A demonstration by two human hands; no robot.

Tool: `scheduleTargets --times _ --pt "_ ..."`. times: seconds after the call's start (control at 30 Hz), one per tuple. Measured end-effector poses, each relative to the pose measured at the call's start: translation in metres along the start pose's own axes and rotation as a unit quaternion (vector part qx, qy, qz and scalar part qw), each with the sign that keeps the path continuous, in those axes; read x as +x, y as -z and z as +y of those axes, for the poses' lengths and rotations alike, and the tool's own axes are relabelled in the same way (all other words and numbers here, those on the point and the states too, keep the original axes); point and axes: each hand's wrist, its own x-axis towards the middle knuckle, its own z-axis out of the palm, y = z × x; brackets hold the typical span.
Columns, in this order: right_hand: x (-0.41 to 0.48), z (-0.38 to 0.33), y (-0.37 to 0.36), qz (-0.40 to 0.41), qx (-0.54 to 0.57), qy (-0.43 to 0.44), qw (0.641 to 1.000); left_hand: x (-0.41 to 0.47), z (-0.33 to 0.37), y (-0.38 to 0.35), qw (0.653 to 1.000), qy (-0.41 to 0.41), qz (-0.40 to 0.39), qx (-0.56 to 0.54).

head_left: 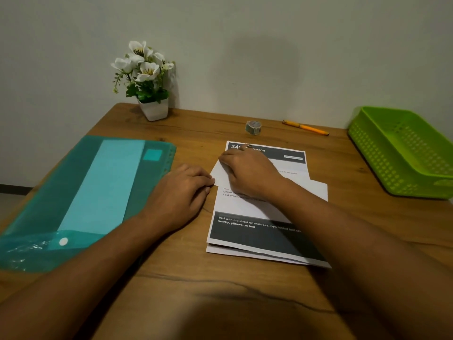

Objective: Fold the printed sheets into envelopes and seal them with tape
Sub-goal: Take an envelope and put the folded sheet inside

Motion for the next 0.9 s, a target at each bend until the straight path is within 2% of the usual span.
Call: scheduleTargets --times 0.3,0.53,0.67,0.8,0.9 --pt "0.001 0.004 -0.006 0.006 0.002 0.002 1.0 0.0 -0.002 -0.001 1.0 -0.001 0.004 -0.007" --pt "-0.016 -0.01 -0.012 0.032 0.021 0.065 0.997 -0.001 -0.001 -0.002 1.0 -0.004 0.003 -0.005" --pt "-0.011 0.002 -0.012 0.029 0.018 0.025 0.999 -0.001 0.0 -0.002 1.0 -0.002 0.007 -0.009" --pt "-0.005 0.003 -0.009 -0.013 0.02 -0.017 1.0 -0.001 0.001 -0.001 1.0 0.001 0.009 -0.008" --pt "-0.006 0.006 -0.001 -0.041 0.088 -0.035 0.995 -0.002 0.003 0.001 1.0 -0.004 0.01 0.004"
